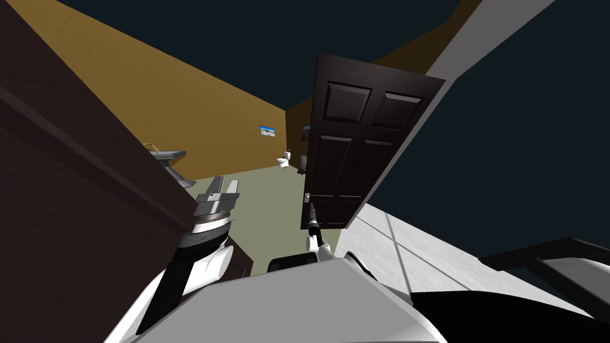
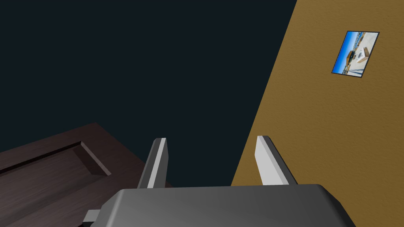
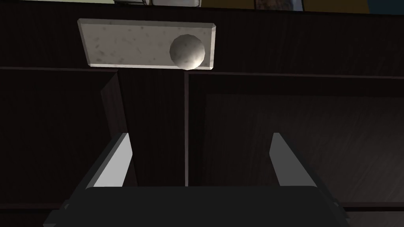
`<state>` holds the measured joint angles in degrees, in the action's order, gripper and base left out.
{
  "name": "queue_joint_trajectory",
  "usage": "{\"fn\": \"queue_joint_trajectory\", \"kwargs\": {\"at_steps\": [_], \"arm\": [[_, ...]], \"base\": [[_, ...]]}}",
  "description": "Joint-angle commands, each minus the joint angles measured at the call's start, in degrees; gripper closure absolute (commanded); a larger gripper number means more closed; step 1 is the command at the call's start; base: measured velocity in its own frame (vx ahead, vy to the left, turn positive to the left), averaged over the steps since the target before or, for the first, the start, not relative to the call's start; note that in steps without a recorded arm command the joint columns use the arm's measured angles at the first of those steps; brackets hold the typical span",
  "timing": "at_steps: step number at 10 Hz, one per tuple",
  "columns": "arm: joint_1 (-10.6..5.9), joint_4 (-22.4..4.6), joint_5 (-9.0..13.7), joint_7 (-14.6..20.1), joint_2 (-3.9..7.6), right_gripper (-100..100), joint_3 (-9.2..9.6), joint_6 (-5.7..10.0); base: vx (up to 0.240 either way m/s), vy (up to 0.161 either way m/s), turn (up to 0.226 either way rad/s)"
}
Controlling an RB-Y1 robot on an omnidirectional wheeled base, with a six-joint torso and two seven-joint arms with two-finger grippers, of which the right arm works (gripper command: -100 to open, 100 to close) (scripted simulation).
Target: Push the door open
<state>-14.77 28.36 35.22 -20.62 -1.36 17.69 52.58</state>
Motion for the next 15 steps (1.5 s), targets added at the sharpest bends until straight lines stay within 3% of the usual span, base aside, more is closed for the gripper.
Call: {"fn": "queue_joint_trajectory", "kwargs": {"at_steps": [1,2,4,5,7,9,11,12,13,15], "arm": [[-1.19,-2.31,0.03,0.62,0.45,-100,-0.02,0.91],[-1.2,-2.37,0.1,0.57,1.66,-100,-0.12,1.01],[-1.2,-2.37,0.1,0.57,1.66,-100,-0.12,1.01],[-1.21,-2.46,0.23,0.5,2.51,-100,-0.3,1.17],[-1.23,-2.56,0.35,0.42,2.11,-100,-0.49,1.35],[-1.24,-2.65,0.48,0.34,0.23,-100,-0.68,1.52],[-1.24,-2.65,0.48,0.34,0.23,-100,-0.68,1.52],[-1.8,-4.02,0.47,0.79,0.17,-100,-0.68,2.3],[-1.8,-4.02,0.47,0.79,0.17,100,-0.68,2.3],[-1.8,-4.02,0.47,0.79,0.17,100,-0.68,2.3]], "base": [[0.087,-0.11,0.008],[0.141,-0.09,0.033],[0.113,-0.04,0.003],[0.142,0.026,0.036],[0.227,0.02,0.034],[0.189,0.076,0.03],[0.078,0.034,-0.006],[0.006,0.007,0.008],[0.0,0.0,0.0],[0.0,0.0,0.0]]}}
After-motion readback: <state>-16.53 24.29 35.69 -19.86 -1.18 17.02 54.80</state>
